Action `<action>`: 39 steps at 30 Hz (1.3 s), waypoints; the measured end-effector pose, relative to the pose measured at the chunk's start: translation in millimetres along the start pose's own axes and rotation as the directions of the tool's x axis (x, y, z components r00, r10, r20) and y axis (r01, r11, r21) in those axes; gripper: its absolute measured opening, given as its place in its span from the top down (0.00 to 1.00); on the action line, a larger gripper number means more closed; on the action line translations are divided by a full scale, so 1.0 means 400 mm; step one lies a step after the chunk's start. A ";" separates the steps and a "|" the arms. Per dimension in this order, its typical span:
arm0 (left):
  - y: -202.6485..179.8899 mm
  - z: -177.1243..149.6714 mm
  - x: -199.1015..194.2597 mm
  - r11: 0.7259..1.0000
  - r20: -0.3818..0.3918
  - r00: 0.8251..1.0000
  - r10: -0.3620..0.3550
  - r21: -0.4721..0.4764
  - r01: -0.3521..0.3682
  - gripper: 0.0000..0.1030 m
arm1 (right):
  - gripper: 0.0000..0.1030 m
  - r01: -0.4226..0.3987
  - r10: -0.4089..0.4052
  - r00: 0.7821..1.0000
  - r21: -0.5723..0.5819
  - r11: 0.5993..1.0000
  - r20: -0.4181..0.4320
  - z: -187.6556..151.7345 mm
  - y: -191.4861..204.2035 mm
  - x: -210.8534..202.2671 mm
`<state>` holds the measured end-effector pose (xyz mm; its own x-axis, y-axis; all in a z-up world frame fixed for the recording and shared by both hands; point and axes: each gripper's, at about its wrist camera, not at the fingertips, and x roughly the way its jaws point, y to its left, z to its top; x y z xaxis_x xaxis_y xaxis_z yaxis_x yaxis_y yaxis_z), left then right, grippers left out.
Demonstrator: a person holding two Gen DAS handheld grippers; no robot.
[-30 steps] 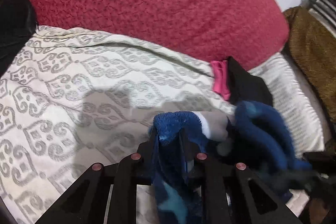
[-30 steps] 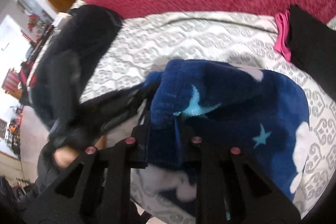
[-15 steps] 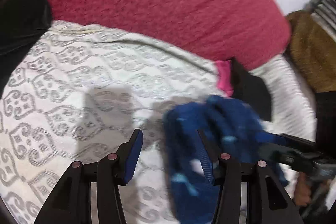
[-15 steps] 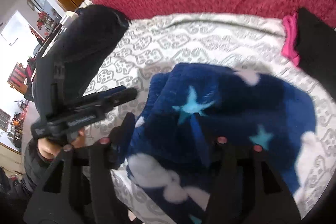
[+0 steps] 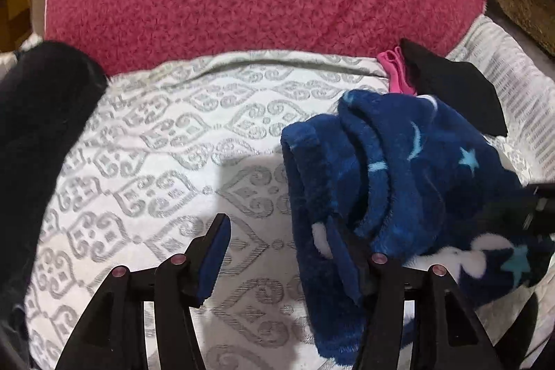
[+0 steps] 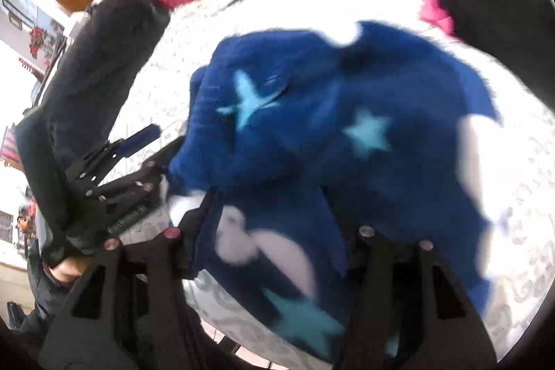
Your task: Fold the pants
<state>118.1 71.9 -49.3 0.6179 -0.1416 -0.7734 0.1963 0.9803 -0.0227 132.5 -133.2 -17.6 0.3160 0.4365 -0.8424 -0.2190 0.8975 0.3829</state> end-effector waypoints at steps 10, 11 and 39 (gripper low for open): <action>-0.022 0.034 -0.027 0.999 0.033 0.999 -0.033 -0.010 0.033 0.24 | 0.20 0.037 -0.064 0.992 0.240 0.970 0.105 -0.059 -0.299 -0.160; -0.025 0.036 -0.028 0.999 0.035 0.998 -0.043 -0.010 0.043 0.22 | 0.19 0.022 -0.046 0.995 0.263 0.964 0.088 -0.076 -0.327 -0.156; -0.019 0.006 0.109 0.933 -0.197 0.924 -0.329 -0.217 0.286 0.01 | 0.09 -0.160 0.164 0.986 0.377 0.913 0.020 -0.079 -0.378 -0.070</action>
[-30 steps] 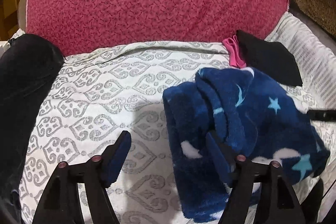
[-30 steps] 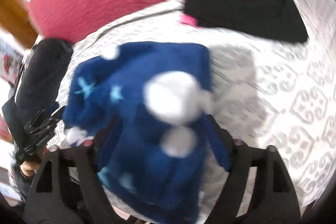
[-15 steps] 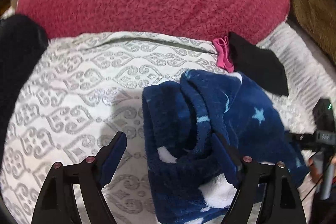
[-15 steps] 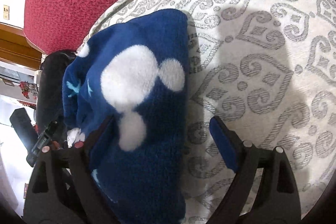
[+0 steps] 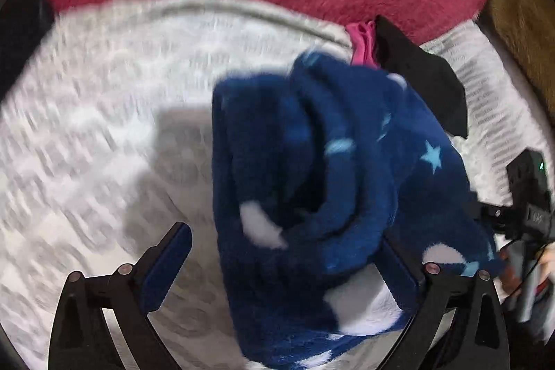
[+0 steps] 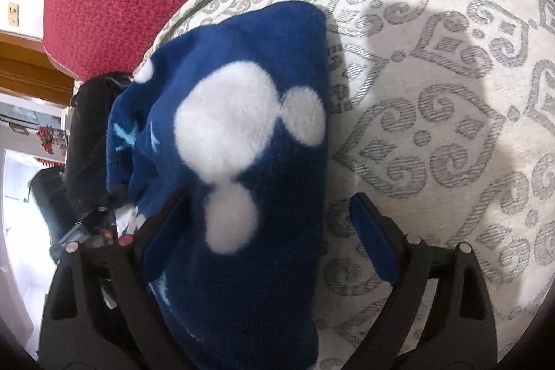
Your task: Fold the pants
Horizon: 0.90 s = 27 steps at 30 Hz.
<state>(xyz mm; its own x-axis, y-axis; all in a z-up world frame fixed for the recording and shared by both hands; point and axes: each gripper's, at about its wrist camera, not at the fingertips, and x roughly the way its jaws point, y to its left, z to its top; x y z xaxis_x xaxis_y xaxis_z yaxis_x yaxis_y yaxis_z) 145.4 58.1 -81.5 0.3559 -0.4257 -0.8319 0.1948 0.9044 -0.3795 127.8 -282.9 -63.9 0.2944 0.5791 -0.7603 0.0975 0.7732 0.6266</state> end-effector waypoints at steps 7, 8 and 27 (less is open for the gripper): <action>0.075 -0.021 0.051 0.966 -0.073 0.977 -0.200 -0.181 0.184 0.01 | 0.09 -0.031 0.031 0.998 0.015 0.999 -0.048 0.011 -0.007 0.026; 0.082 -0.024 0.060 0.958 -0.085 0.971 -0.223 -0.204 0.202 0.00 | 0.09 -0.033 0.034 0.998 0.018 0.999 -0.054 0.011 -0.006 0.032; -0.062 0.023 -0.066 0.984 0.073 0.982 -0.173 -0.022 0.175 0.46 | 0.66 0.109 -0.082 0.989 -0.230 0.967 0.126 -0.010 0.139 -0.062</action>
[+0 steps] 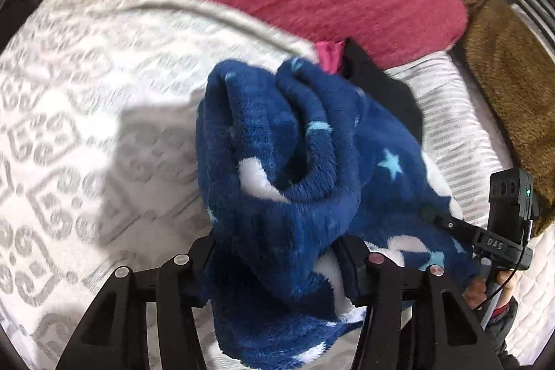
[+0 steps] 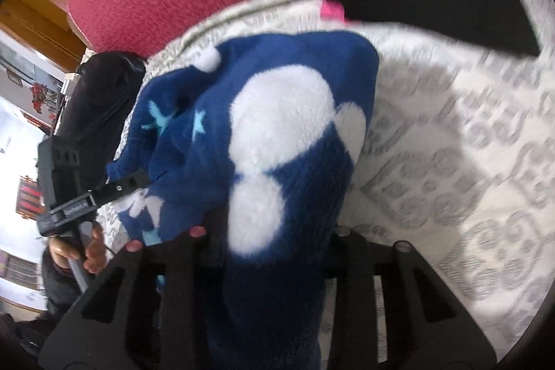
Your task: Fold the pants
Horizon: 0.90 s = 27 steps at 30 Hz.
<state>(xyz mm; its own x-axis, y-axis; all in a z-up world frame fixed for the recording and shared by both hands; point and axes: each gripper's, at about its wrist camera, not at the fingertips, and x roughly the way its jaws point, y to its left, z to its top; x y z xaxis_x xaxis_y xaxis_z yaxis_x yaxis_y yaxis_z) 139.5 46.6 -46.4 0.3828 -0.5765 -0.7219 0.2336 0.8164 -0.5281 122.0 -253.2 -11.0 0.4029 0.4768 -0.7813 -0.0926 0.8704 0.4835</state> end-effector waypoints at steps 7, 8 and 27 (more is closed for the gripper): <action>-0.181 0.112 0.006 0.990 0.068 0.997 -0.044 0.134 0.035 0.46 | 0.66 0.074 -0.065 0.985 -0.049 0.996 0.162 0.033 -0.036 -0.164; -0.210 0.132 0.016 0.988 0.074 0.996 -0.049 0.151 0.037 0.46 | 0.66 0.088 -0.078 0.980 -0.048 0.995 0.184 0.045 -0.050 -0.189; -0.560 0.532 0.425 0.912 0.213 0.973 -0.092 0.411 -0.004 0.45 | 0.63 0.181 -0.169 0.865 0.020 0.983 0.472 0.405 -0.416 -0.370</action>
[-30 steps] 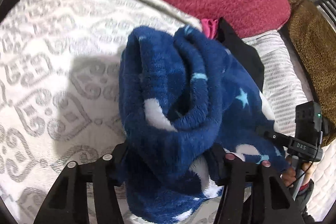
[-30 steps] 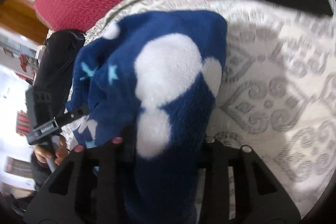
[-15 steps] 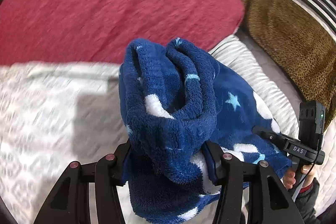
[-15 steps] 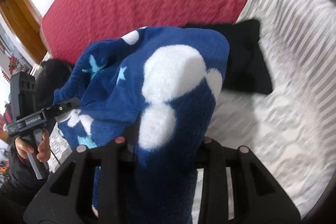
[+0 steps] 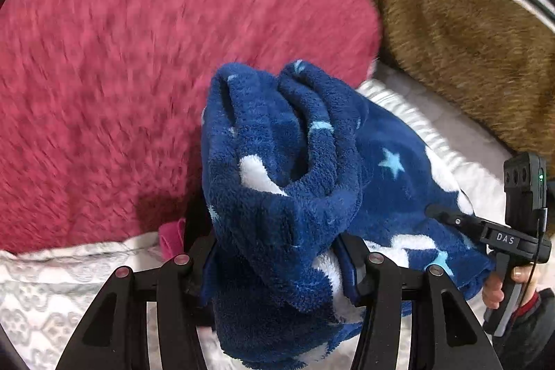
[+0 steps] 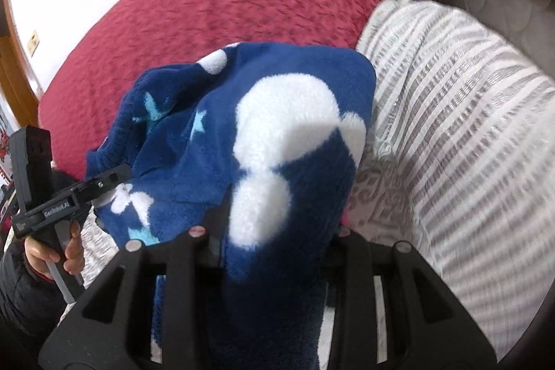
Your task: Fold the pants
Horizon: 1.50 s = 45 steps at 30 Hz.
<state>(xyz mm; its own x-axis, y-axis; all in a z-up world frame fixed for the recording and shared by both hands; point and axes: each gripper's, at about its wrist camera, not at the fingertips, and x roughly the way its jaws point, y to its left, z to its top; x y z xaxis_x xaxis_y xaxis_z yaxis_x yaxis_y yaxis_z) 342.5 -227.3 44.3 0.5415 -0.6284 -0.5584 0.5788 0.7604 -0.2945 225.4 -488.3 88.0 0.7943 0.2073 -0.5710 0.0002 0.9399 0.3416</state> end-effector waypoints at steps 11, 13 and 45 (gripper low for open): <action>0.122 -0.134 0.245 0.992 -0.177 0.977 0.123 -0.011 -0.127 0.14 | 0.30 0.051 -0.024 0.983 0.151 0.987 -0.181 -0.135 -0.204 0.313; 0.116 -0.123 0.246 0.990 -0.174 0.976 0.134 -0.006 -0.138 0.14 | 0.28 0.063 -0.033 0.982 0.157 0.986 -0.187 -0.133 -0.213 0.313; -0.224 -0.354 -0.412 0.928 0.036 0.940 0.339 0.154 -0.340 0.14 | 0.20 0.415 -0.416 0.909 -0.069 0.907 0.013 -0.409 0.296 -0.196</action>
<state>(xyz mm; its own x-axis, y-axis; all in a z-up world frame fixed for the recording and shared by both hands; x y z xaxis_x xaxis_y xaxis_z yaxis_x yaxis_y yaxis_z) 115.2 -168.8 52.8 0.7271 -0.3389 -0.5970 0.4467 0.8939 0.0367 63.6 -348.9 51.0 0.7303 -0.2055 -0.6515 0.2883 0.9573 0.0212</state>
